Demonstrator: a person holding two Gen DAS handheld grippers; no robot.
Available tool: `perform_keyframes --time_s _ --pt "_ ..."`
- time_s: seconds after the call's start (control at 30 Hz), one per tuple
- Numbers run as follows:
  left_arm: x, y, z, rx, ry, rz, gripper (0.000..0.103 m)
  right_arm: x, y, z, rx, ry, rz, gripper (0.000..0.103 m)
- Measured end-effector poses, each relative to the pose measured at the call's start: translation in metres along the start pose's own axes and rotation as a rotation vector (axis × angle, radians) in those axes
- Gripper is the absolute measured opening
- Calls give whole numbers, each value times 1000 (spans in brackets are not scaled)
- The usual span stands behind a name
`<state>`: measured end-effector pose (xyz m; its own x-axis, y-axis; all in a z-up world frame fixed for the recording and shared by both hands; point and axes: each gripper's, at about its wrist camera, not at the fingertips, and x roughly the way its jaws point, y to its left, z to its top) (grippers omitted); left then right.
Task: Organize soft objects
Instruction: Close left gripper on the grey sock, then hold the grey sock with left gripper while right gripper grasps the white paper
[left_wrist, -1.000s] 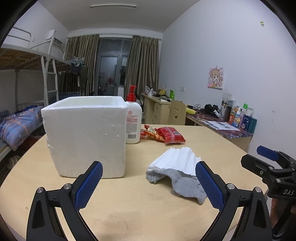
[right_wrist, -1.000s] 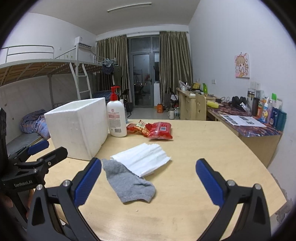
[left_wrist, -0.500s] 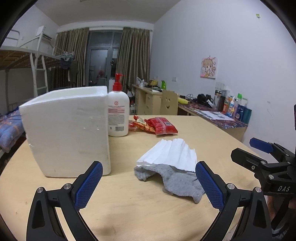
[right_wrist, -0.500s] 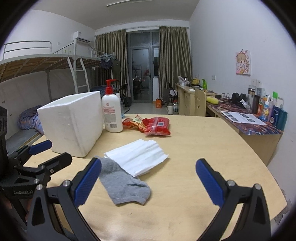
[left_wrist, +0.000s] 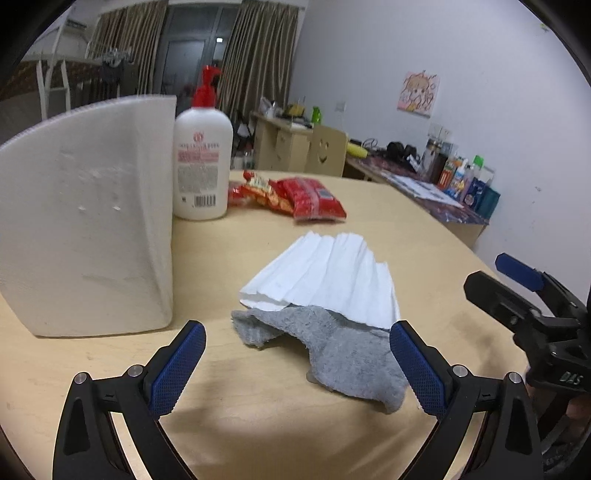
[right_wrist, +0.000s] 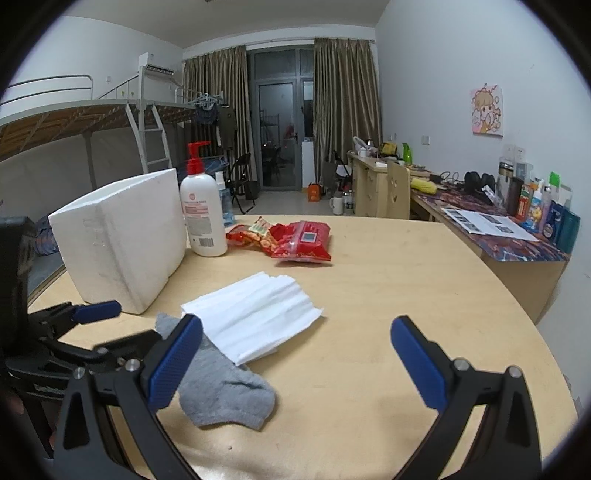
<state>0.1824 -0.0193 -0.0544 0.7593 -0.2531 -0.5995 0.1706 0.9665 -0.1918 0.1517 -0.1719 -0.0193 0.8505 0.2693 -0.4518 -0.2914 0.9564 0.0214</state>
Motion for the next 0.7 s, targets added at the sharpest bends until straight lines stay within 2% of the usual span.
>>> perform_keyframes --time_s 0.2,0.27,0.57,0.63,0.7 --pt "23 -1 -1 -12 102 -15 77 10 -5 1 -5 14 15 103" --pt "27 -3 -2 -13 118 -13 74 11 -7 2 -3 16 19 103" --pt "37 -6 -7 -1 178 -23 43 19 -7 6 -9 26 34 103" --pt "35 -4 -7 -10 169 -32 26 23 -7 7 -9 33 44 103" --pt "34 -4 -6 -5 160 -31 17 26 -6 7 -13 40 47 103"
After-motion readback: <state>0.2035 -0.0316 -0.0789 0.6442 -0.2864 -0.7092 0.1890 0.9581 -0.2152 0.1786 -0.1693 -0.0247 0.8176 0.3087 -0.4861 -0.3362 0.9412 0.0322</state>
